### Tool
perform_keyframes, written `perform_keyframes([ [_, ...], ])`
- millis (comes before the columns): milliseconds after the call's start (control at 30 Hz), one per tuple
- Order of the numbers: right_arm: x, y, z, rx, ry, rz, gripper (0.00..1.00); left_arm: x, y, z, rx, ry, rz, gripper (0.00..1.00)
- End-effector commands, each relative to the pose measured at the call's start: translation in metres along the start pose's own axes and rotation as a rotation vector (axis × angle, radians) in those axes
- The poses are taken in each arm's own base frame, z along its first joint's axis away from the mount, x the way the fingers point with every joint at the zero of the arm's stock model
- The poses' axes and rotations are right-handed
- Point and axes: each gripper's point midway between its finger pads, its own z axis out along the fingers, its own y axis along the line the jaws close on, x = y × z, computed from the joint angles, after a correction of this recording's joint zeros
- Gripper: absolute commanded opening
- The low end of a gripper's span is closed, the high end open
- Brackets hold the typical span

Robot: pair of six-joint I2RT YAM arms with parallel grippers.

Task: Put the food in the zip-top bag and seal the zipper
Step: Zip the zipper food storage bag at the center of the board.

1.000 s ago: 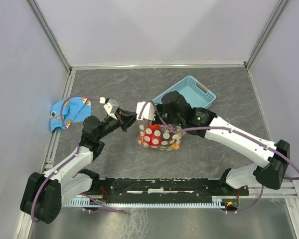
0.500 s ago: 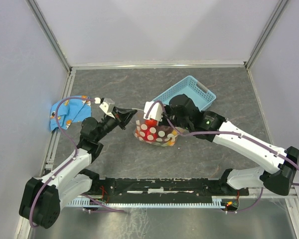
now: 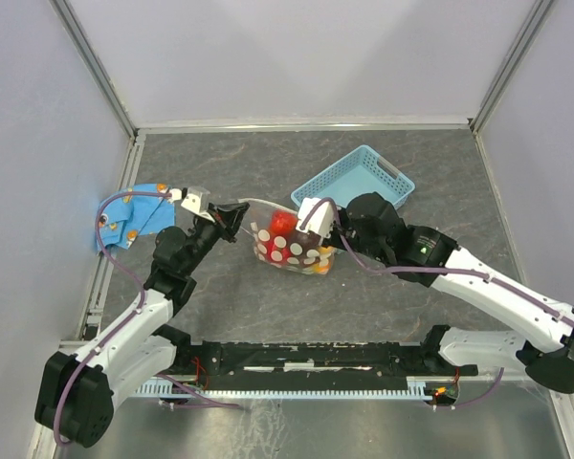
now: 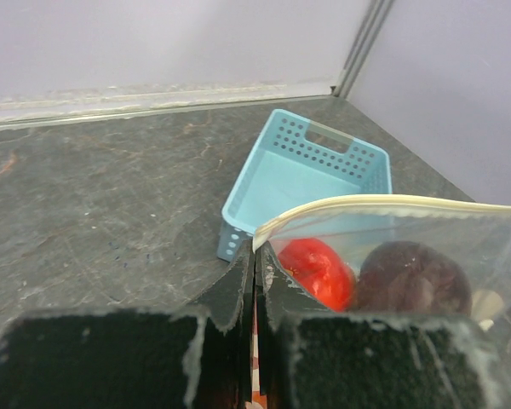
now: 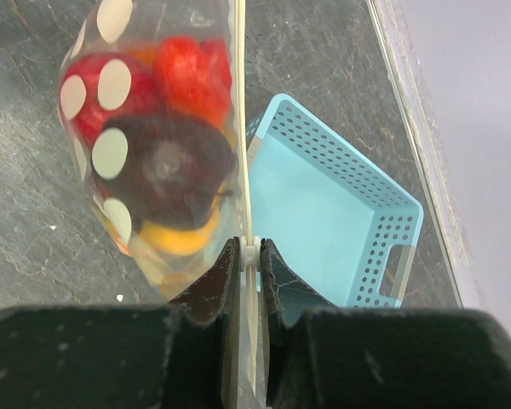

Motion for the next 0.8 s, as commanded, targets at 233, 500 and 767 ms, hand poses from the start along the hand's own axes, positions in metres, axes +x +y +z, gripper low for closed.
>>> perform_keyframes([
  [233,0.027,-0.018,-0.028,0.139,0.055,0.082,0.05,-0.015,0.055,-0.007,-0.306,-0.078,0.026,0.03],
  [500,0.037,-0.013,-0.029,0.155,0.065,0.134,0.03,-0.01,0.058,-0.005,-0.314,-0.072,0.006,0.03],
  [767,0.023,-0.001,-0.018,0.102,-0.012,0.206,0.18,-0.024,0.04,-0.003,-0.243,-0.087,-0.033,0.18],
])
